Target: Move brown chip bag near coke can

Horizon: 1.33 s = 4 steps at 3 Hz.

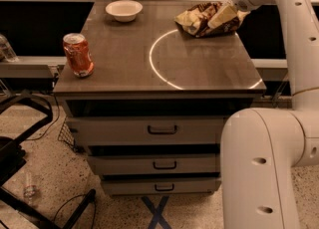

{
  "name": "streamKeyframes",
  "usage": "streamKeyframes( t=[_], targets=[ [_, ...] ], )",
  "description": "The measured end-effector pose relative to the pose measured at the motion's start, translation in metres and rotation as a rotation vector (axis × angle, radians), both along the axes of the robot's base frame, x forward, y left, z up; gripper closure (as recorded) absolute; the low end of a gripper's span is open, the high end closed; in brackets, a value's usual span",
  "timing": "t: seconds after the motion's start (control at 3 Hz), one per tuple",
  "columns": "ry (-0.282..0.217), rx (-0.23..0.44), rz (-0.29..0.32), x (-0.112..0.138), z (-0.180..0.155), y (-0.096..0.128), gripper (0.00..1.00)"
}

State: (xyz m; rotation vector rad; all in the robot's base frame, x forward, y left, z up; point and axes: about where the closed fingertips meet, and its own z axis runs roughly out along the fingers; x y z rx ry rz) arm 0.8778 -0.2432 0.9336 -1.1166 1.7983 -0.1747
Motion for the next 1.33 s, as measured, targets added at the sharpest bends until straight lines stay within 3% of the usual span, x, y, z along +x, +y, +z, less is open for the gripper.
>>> streamKeyframes(
  t=[0.67, 1.0, 1.33],
  targets=[
    [0.089, -0.025, -0.026, 0.009, -0.039, 0.01, 0.0],
    [0.093, -0.037, -0.058, 0.02, -0.05, 0.013, 0.0],
    [0.063, -0.011, -0.093, 0.037, -0.059, 0.016, 0.0]
  ],
)
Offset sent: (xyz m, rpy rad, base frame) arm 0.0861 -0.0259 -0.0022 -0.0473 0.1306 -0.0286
